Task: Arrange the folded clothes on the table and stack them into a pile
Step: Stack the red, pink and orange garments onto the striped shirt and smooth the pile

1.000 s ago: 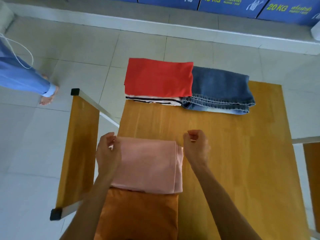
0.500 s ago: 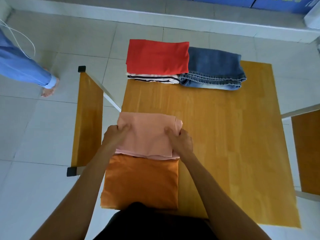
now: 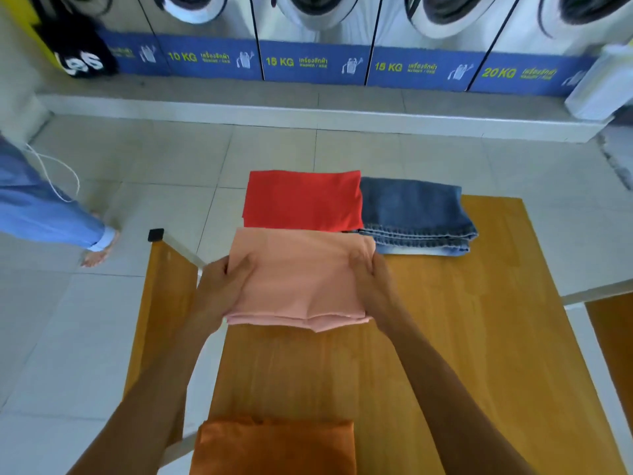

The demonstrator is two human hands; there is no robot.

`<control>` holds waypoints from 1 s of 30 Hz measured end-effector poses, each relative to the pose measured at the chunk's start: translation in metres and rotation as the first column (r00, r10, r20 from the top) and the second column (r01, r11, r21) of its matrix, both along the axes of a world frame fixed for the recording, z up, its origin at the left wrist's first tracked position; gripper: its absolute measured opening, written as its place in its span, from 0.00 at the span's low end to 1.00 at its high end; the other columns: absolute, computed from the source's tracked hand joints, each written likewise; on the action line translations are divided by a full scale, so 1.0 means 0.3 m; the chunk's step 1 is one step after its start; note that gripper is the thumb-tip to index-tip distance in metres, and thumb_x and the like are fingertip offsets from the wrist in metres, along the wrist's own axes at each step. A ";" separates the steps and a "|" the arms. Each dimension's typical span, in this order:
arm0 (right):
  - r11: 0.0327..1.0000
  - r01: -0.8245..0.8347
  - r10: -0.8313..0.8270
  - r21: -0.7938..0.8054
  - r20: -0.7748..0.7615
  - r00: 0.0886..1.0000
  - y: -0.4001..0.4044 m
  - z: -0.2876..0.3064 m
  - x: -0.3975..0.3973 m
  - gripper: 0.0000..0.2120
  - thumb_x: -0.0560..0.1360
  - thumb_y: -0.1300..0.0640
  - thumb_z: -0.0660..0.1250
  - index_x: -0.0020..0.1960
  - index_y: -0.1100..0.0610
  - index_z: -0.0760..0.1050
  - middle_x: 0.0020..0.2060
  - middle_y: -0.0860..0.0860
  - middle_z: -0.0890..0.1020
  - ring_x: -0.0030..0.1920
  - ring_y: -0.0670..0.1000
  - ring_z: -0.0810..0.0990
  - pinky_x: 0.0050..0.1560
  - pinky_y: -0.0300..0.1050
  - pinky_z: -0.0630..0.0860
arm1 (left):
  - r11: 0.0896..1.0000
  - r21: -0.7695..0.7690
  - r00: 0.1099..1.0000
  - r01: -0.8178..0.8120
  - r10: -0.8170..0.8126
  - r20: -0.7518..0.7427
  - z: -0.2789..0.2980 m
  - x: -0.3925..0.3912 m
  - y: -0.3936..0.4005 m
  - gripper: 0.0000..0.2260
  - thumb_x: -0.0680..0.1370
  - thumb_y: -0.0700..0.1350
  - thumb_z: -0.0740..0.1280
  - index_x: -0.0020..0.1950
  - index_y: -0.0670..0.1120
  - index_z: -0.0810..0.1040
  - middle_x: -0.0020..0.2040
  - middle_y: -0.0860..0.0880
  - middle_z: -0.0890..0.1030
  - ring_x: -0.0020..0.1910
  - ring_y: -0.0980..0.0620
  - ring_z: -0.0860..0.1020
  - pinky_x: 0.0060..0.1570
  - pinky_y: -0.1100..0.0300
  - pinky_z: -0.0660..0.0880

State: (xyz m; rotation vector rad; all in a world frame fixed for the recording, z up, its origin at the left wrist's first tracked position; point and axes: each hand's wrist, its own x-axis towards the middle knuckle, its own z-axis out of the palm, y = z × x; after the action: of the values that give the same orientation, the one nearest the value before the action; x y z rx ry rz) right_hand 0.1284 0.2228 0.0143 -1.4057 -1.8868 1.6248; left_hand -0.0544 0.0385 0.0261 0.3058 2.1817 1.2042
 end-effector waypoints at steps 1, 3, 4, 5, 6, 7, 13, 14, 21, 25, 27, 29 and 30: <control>1.000 -0.007 0.007 0.030 -0.002 1.000 0.055 0.033 -0.046 0.15 0.82 0.41 0.59 0.54 0.52 0.71 0.45 0.46 0.79 0.45 0.46 0.79 0.40 0.43 0.73 | 1.000 0.017 0.999 -0.006 0.006 -0.050 0.033 -0.043 0.050 0.16 0.76 0.64 0.63 0.49 0.53 0.77 0.46 0.52 0.82 0.46 0.51 0.80 0.38 0.61 0.75; 0.996 -0.031 0.031 0.085 0.011 0.999 0.158 0.088 -0.137 0.20 0.81 0.37 0.57 0.56 0.54 0.72 0.46 0.47 0.80 0.45 0.48 0.79 0.42 0.47 0.76 | 0.999 0.045 0.993 -0.022 0.027 -0.118 0.089 -0.133 0.151 0.20 0.76 0.65 0.61 0.48 0.48 0.79 0.44 0.51 0.81 0.43 0.52 0.80 0.36 0.61 0.75; 0.995 -0.033 0.033 0.095 0.005 0.999 0.206 0.107 -0.180 0.21 0.80 0.36 0.57 0.56 0.54 0.72 0.46 0.48 0.80 0.45 0.48 0.80 0.42 0.47 0.77 | 0.998 0.055 0.990 -0.027 0.034 -0.139 0.107 -0.179 0.200 0.23 0.76 0.65 0.61 0.48 0.45 0.80 0.44 0.49 0.81 0.42 0.52 0.79 0.37 0.60 0.75; 0.995 -0.028 0.028 0.101 -0.003 1.000 0.252 0.121 -0.221 0.22 0.80 0.36 0.57 0.56 0.54 0.73 0.46 0.48 0.81 0.45 0.48 0.80 0.40 0.47 0.77 | 0.998 0.062 0.987 -0.030 0.039 -0.159 0.122 -0.222 0.247 0.26 0.77 0.65 0.60 0.48 0.43 0.80 0.44 0.48 0.81 0.41 0.51 0.79 0.38 0.57 0.75; 0.994 -0.020 0.020 0.109 -0.004 1.000 0.295 0.130 -0.261 0.22 0.79 0.36 0.58 0.55 0.54 0.73 0.45 0.48 0.80 0.44 0.47 0.80 0.37 0.45 0.76 | 0.997 0.063 0.984 -0.033 0.044 -0.176 0.131 -0.262 0.291 0.27 0.77 0.66 0.59 0.48 0.42 0.80 0.44 0.46 0.80 0.41 0.49 0.79 0.39 0.55 0.75; 0.993 -0.013 0.013 0.118 0.000 1.000 0.335 0.136 -0.297 0.22 0.79 0.36 0.58 0.54 0.55 0.72 0.44 0.48 0.79 0.42 0.47 0.79 0.34 0.44 0.73 | 0.998 0.057 0.982 -0.040 0.050 -0.182 0.135 -0.298 0.331 0.28 0.77 0.66 0.58 0.48 0.41 0.79 0.44 0.44 0.80 0.42 0.48 0.78 0.40 0.53 0.75; 0.998 -0.019 0.013 0.064 0.099 0.995 0.466 0.053 -0.428 0.19 0.80 0.44 0.59 0.58 0.59 0.73 0.44 0.52 0.79 0.41 0.51 0.77 0.33 0.44 0.70 | 0.990 -0.090 0.985 -0.105 0.091 -0.148 0.013 -0.436 0.480 0.12 0.79 0.49 0.59 0.48 0.43 0.78 0.44 0.43 0.75 0.43 0.46 0.73 0.40 0.53 0.68; 0.999 -0.036 0.030 0.039 0.137 0.990 0.461 0.022 -0.424 0.18 0.80 0.46 0.58 0.58 0.60 0.74 0.44 0.52 0.79 0.41 0.51 0.77 0.33 0.44 0.69 | 0.986 -0.142 0.990 -0.083 0.065 -0.129 -0.024 -0.434 0.479 0.11 0.79 0.46 0.59 0.52 0.43 0.79 0.46 0.44 0.76 0.44 0.46 0.73 0.41 0.54 0.68; 0.999 0.003 -0.007 0.033 0.120 0.993 0.477 -0.060 -0.401 0.12 0.76 0.51 0.62 0.49 0.59 0.76 0.37 0.51 0.78 0.36 0.50 0.75 0.31 0.43 0.70 | 0.982 -0.150 0.990 -0.115 0.100 -0.101 -0.102 -0.453 0.482 0.15 0.80 0.44 0.62 0.65 0.40 0.77 0.56 0.43 0.79 0.52 0.43 0.77 0.52 0.51 0.75; 0.997 0.020 -0.025 0.072 0.067 0.997 0.463 -0.071 -0.401 0.12 0.77 0.51 0.62 0.51 0.59 0.77 0.40 0.52 0.81 0.37 0.49 0.77 0.34 0.44 0.73 | 0.978 -0.074 0.970 -0.195 0.181 -0.159 -0.122 -0.446 0.473 0.16 0.80 0.46 0.64 0.67 0.43 0.76 0.62 0.44 0.79 0.58 0.43 0.76 0.56 0.51 0.74; 0.997 -0.006 -0.003 0.076 0.108 0.994 0.450 -0.082 -0.387 0.13 0.78 0.49 0.61 0.51 0.58 0.77 0.39 0.51 0.80 0.37 0.49 0.76 0.32 0.42 0.70 | 0.971 -0.061 0.954 -0.232 0.215 -0.208 -0.136 -0.425 0.469 0.16 0.80 0.48 0.64 0.66 0.45 0.76 0.61 0.45 0.79 0.55 0.45 0.76 0.54 0.52 0.75; 0.996 -0.025 0.013 0.087 0.135 0.991 0.445 -0.071 -0.375 0.14 0.79 0.49 0.60 0.49 0.59 0.76 0.36 0.50 0.77 0.35 0.49 0.74 0.30 0.40 0.67 | 0.971 -0.063 0.949 -0.232 0.212 -0.233 -0.145 -0.401 0.462 0.15 0.80 0.49 0.63 0.65 0.46 0.75 0.59 0.47 0.78 0.52 0.48 0.75 0.49 0.57 0.75; 0.995 -0.014 0.000 0.100 0.140 0.990 0.443 -0.060 -0.369 0.13 0.79 0.49 0.60 0.47 0.59 0.76 0.34 0.49 0.75 0.32 0.48 0.72 0.29 0.39 0.66 | 0.973 -0.065 0.950 -0.222 0.201 -0.238 -0.144 -0.392 0.454 0.15 0.80 0.49 0.63 0.64 0.46 0.74 0.58 0.47 0.78 0.51 0.48 0.75 0.46 0.59 0.74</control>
State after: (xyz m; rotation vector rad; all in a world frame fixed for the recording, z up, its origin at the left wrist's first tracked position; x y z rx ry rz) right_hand 0.0177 0.3558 -0.0036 -1.5073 -2.0217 1.4457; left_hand -0.1722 0.1746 -0.0171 0.1830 2.5156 1.2297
